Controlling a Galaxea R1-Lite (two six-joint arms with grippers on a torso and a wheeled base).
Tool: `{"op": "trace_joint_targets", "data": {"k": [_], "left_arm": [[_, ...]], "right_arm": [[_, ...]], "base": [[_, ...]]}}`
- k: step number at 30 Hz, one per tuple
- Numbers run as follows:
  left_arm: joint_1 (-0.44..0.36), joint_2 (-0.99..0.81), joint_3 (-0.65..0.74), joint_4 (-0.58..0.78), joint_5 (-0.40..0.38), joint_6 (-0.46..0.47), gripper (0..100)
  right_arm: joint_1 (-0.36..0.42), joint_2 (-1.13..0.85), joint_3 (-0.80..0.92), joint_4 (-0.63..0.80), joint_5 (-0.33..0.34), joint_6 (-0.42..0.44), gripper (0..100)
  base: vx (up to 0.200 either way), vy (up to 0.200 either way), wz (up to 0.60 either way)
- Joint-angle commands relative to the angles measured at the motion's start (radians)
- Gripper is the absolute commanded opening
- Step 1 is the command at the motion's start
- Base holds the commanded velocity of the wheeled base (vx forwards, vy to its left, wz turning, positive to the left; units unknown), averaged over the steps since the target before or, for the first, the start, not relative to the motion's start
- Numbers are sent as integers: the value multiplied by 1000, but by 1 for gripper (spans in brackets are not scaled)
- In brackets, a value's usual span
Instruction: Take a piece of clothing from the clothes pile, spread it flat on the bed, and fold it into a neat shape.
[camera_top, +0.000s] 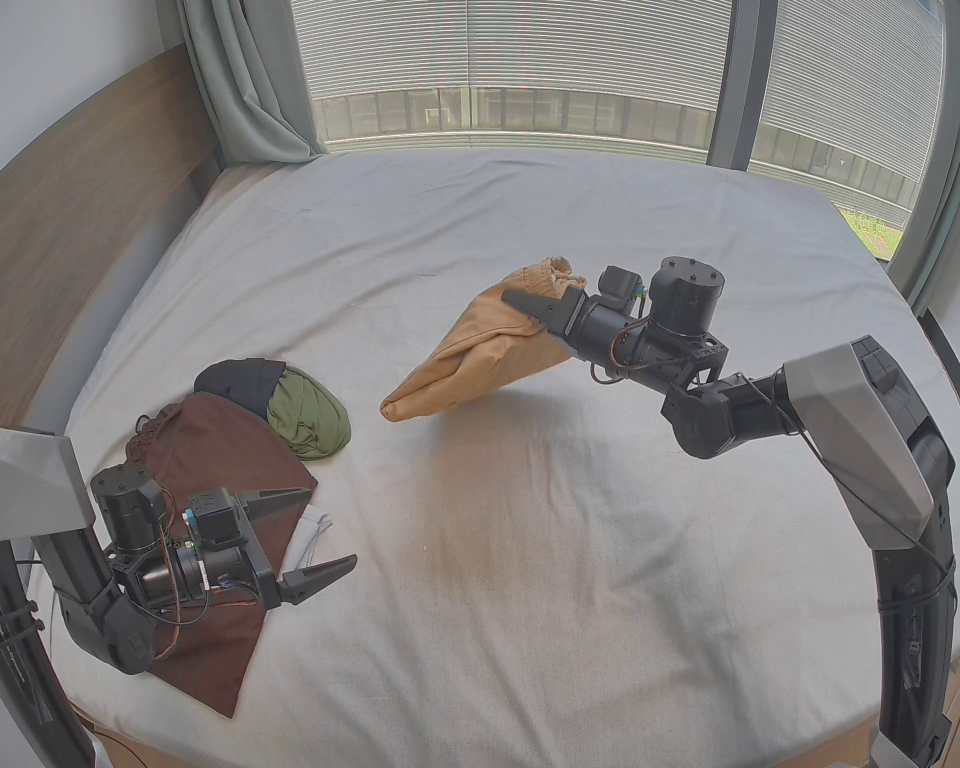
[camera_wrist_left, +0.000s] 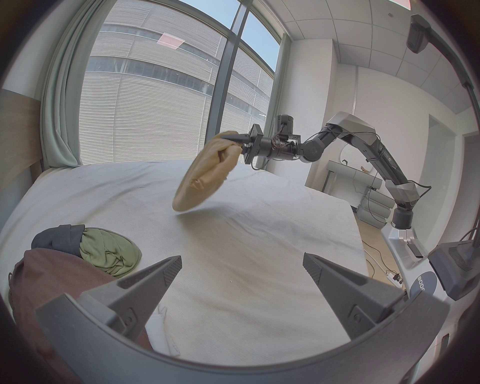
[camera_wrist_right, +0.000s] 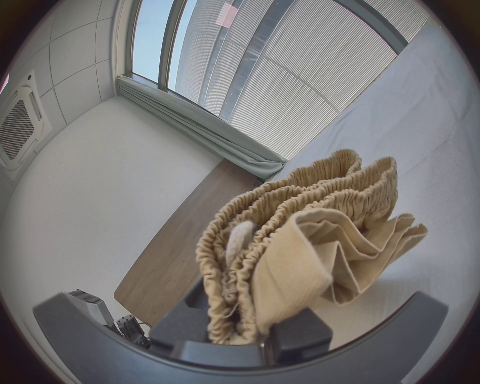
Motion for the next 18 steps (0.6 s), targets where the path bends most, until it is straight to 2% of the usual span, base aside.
{"op": "trace_joint_targets", "data": {"k": [1,6,8,16,18], "left_arm": [[-1,7,0,1,0,0,100],[-1,9,2,1,0,0,100],[-1,11,3,1,0,0,100],[1,11,9,1,0,1,100],[1,9,11,1,0,1,100]], "right_arm": [[1,29,-110,34,-2,4,0],[6,47,-195,78,-33,18,0],[9,86,-210,78,-56,55,0],[10,221,-187,68,-62,53,0],[9,227,-124,66,-66,36,0]], "base": [[0,0,0],[0,0,0],[0,0,0],[0,0,0],[0,0,0]]}}
